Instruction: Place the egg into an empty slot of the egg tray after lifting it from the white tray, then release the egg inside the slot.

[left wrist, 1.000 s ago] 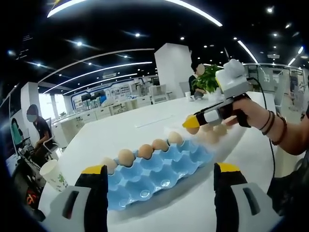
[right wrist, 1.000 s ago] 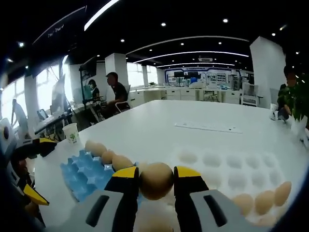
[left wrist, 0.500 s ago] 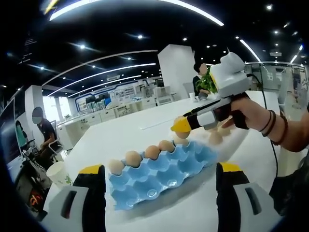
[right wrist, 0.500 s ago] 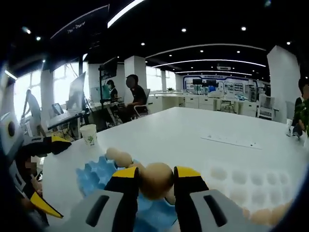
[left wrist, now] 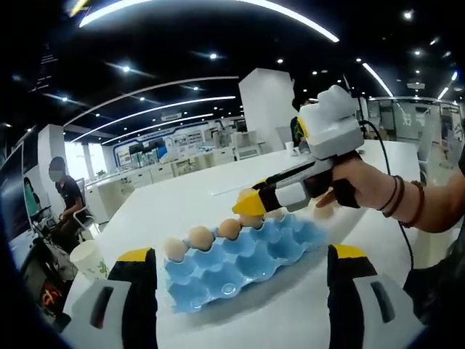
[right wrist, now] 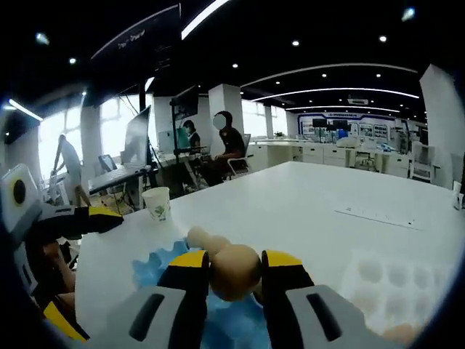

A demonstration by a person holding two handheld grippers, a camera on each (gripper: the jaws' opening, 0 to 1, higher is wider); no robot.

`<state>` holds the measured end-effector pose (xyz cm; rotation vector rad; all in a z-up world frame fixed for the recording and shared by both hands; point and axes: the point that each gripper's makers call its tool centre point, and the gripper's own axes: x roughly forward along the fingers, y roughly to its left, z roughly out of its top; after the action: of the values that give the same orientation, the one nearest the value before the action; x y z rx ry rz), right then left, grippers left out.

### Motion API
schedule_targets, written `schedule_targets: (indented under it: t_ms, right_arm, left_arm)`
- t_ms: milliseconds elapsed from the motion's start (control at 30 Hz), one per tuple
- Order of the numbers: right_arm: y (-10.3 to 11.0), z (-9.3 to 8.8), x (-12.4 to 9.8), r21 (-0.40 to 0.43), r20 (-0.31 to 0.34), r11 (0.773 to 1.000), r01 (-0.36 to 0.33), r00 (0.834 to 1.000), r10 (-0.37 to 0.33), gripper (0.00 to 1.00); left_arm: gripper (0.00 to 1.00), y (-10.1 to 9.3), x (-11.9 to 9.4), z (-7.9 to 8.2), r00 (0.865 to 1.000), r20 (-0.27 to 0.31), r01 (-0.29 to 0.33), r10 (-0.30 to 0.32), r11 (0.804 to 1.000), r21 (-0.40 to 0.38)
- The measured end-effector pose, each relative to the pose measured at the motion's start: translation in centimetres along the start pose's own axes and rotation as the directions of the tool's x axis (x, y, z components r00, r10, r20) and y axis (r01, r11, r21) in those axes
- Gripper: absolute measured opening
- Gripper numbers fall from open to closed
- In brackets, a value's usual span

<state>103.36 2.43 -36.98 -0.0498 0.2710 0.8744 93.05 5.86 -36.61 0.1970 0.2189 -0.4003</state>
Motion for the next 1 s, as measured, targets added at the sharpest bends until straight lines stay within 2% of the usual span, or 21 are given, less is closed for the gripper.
schedule_targets:
  t_ms: [233, 533, 1000]
  right_arm:
    - [2.5, 0.8, 1.9, -0.033, 0.013, 0.997, -0.073, 0.997, 0.074, 0.29]
    - [5.0, 1.2, 4.0, -0.077, 0.011, 0.988, -0.136, 0.991, 0.137, 0.29]
    - [8.2, 0.4, 7.4, -0.130, -0.014, 0.970, -0.206, 0.978, 0.206, 0.29]
  left_arm:
    - [1.00, 0.7, -0.2, 0.1, 1.000, 0.001, -0.011, 0.011, 1.000, 0.010]
    - [1.00, 1.3, -0.4, 0.4, 1.000, 0.000, -0.014, 0.014, 1.000, 0.025]
    - [1.00, 2.5, -0.2, 0.0, 1.000, -0.005, -0.019, 0.019, 1.000, 0.012]
